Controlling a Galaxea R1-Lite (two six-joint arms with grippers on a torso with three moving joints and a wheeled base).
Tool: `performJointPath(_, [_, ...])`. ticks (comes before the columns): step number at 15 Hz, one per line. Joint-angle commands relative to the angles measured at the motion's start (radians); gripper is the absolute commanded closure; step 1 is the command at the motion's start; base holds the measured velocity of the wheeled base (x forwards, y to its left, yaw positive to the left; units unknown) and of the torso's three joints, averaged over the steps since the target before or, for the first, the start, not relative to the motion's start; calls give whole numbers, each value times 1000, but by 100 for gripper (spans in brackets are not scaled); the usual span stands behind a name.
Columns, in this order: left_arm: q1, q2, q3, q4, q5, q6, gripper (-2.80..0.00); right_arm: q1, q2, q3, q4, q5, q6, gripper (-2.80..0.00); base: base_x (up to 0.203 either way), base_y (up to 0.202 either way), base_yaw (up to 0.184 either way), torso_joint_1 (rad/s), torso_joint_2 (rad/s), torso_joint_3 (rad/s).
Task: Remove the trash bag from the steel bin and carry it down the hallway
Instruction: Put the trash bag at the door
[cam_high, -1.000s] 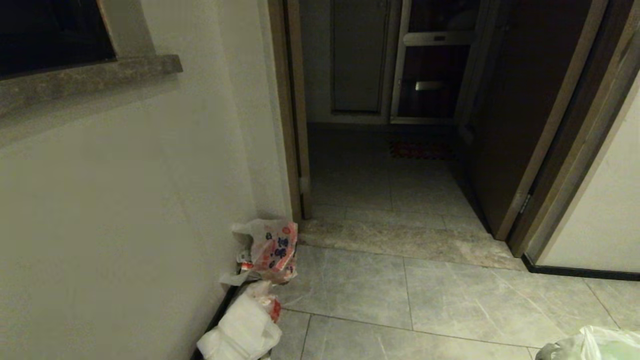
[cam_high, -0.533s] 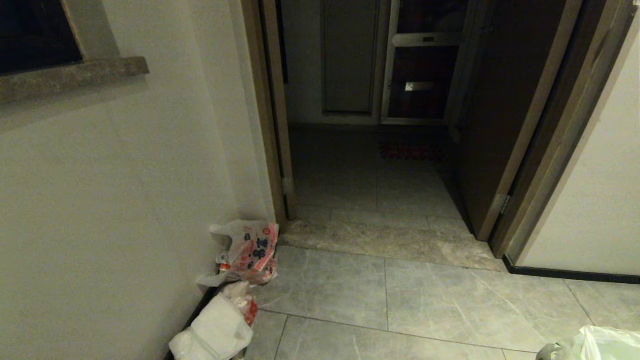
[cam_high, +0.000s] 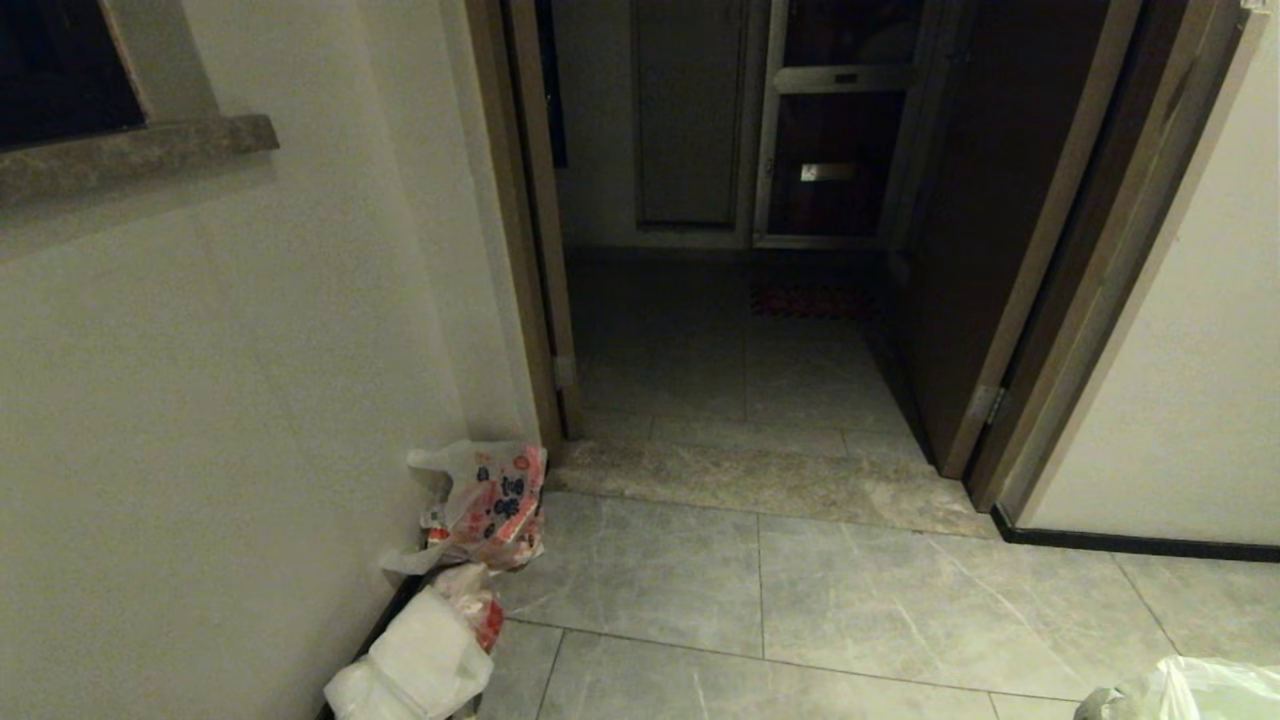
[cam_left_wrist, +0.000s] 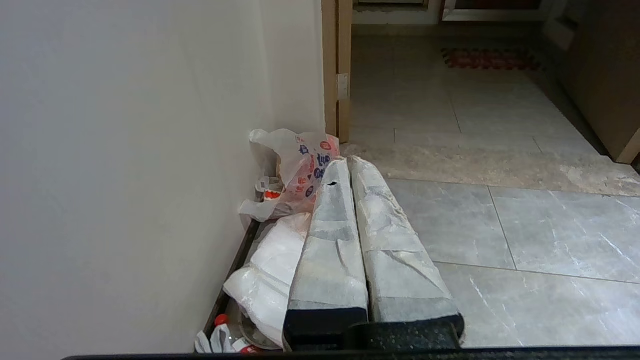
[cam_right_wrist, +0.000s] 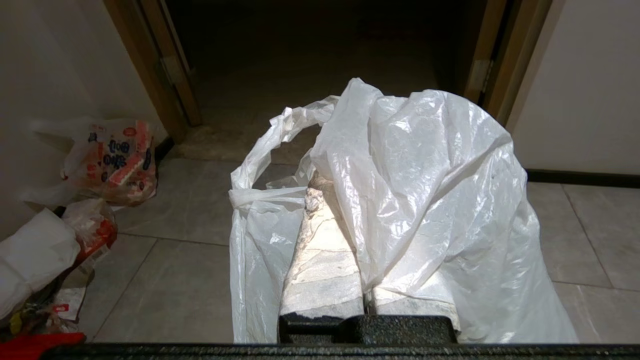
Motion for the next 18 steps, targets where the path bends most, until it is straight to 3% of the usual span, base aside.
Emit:
performJointPath(1, [0,0,0,0,0,0,0,-1,1,0,-7,0,0,0,0,0,0,0,0,0])
performJointPath(4, [0,0,1,0,1,0,0,-1,2,0,-6,0,0,0,-3,0,33,0,0,1])
performJointPath(18, [0,0,1,0,0,0,0,-1,1,0,-7,0,0,0,1,-10,169,1,4,1])
